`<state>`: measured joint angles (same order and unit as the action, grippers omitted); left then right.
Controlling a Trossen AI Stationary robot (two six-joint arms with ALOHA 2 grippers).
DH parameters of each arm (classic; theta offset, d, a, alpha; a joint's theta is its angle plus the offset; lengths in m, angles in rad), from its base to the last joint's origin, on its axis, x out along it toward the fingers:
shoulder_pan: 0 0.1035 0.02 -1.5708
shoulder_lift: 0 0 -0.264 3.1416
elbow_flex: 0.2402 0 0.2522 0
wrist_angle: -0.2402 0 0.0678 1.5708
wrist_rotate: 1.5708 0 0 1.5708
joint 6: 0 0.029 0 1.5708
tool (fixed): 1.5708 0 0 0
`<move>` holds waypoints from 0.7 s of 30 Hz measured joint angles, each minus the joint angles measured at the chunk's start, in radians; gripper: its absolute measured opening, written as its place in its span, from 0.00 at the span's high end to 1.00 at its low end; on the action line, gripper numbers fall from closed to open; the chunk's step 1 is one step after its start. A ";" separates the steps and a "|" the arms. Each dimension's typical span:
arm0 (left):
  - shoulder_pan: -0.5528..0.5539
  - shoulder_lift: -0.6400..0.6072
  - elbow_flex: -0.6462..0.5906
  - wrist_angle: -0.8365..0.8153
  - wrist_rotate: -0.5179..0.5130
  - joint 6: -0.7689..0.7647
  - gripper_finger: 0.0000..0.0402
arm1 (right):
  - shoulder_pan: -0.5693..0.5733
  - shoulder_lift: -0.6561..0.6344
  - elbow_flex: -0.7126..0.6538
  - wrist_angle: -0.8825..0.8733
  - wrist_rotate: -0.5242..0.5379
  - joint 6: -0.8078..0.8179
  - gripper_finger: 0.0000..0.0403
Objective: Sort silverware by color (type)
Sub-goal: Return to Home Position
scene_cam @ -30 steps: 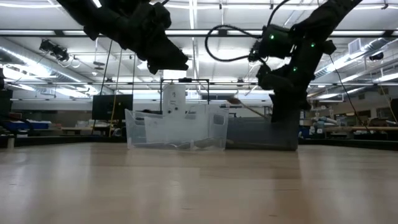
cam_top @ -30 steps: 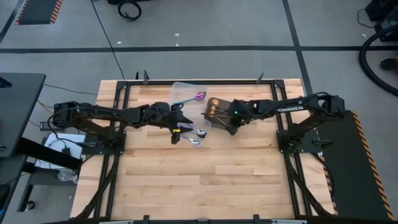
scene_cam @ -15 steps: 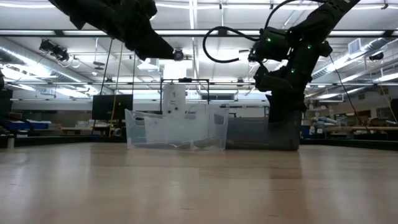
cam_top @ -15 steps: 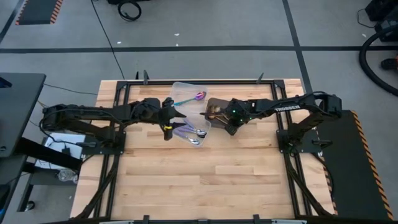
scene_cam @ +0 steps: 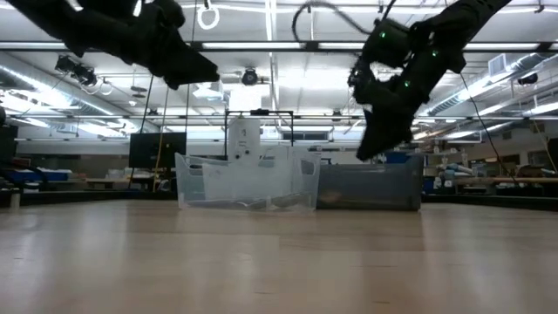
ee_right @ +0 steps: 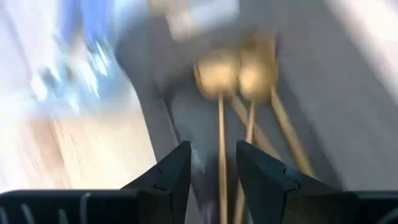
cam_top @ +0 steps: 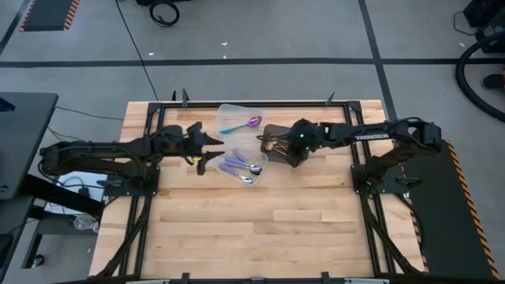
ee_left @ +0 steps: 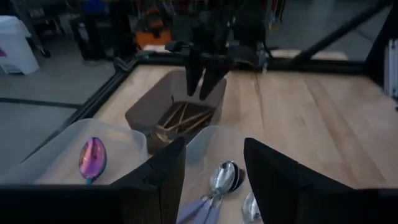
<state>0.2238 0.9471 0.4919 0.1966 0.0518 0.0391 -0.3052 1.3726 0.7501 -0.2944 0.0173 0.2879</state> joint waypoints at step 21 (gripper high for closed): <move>0.127 -0.477 -0.354 0.146 0.049 -0.218 0.57 | -0.040 -0.547 -0.526 0.661 0.011 -0.029 0.66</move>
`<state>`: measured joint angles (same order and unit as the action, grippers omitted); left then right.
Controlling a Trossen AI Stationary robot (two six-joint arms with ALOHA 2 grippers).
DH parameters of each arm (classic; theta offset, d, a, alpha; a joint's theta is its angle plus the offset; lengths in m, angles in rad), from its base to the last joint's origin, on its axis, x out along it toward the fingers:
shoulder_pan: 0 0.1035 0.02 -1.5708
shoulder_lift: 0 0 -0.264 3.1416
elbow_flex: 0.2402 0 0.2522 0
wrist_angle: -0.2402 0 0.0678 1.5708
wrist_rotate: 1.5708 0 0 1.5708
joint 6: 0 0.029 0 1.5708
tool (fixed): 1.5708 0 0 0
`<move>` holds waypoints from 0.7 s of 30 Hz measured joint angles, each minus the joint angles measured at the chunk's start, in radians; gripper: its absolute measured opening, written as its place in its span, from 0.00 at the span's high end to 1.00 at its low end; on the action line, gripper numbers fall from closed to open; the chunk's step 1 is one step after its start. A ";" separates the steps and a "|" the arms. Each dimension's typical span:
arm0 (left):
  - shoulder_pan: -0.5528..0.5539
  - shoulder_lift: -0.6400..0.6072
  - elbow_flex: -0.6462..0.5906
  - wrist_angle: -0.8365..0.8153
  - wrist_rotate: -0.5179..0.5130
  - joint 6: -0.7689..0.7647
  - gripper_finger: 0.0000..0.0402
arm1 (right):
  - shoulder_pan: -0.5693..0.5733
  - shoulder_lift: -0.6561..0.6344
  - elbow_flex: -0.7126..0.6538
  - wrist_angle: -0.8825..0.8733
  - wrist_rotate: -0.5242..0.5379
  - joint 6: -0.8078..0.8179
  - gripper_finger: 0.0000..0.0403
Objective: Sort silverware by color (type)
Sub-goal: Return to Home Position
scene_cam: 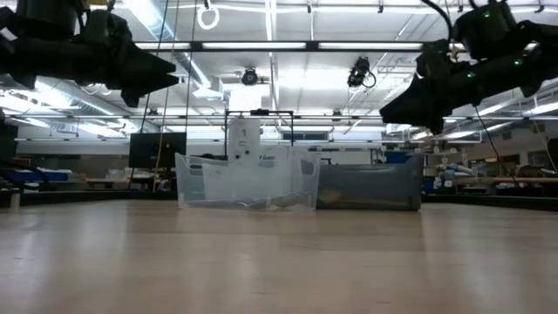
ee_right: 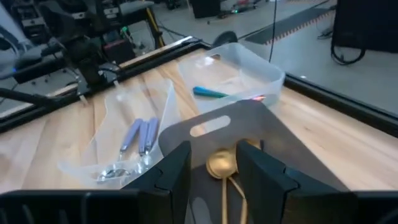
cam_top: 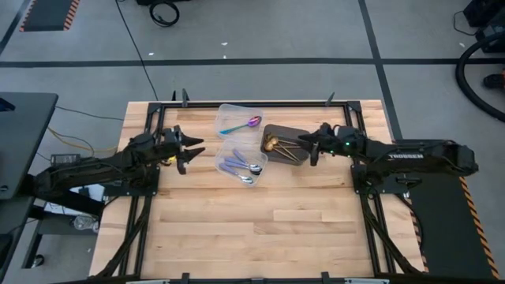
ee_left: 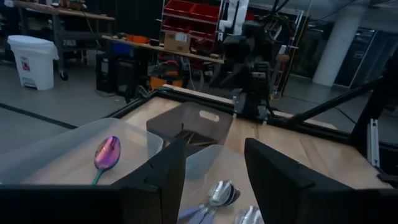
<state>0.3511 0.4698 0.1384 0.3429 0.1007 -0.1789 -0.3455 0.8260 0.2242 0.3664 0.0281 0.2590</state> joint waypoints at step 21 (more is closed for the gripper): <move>-0.001 -0.273 -0.130 -0.196 -0.083 0.030 0.71 | -0.038 -0.576 -0.171 -0.176 0.063 0.057 0.68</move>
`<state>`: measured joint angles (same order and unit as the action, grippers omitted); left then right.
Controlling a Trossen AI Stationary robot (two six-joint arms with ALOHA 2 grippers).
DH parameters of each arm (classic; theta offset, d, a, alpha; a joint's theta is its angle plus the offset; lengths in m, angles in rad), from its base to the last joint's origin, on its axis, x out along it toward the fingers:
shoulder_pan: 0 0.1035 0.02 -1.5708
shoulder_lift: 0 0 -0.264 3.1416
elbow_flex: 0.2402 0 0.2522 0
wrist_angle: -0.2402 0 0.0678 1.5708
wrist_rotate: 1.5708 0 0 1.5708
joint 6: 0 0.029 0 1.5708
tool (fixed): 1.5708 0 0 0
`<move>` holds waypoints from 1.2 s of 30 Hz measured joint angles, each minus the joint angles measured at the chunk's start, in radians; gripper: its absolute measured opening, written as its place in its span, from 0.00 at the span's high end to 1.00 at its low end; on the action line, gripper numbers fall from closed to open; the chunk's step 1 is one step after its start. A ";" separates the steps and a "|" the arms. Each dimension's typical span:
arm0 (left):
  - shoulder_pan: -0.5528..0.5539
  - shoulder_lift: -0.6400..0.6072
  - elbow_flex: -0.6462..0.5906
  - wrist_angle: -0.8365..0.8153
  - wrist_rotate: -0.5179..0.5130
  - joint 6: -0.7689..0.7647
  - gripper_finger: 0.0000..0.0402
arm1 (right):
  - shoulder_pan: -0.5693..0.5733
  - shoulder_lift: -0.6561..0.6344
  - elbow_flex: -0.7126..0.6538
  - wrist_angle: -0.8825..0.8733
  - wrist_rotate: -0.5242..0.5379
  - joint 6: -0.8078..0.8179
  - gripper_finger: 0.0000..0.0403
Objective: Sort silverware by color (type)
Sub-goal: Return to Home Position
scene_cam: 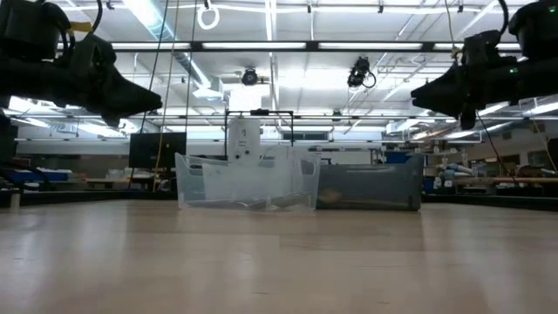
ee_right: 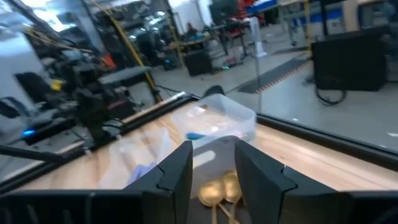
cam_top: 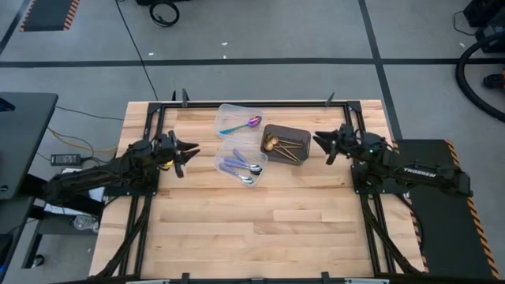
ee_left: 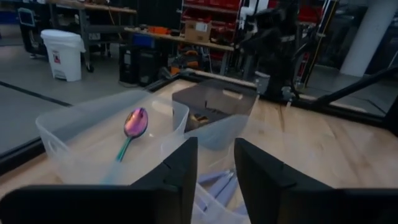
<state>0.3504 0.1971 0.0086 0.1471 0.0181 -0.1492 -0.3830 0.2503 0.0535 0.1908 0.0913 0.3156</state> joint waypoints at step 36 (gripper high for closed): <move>0.000 -0.027 -0.002 -0.048 0.000 -0.180 0.76 | 0.004 -0.066 -0.021 0.010 -0.006 0.127 0.68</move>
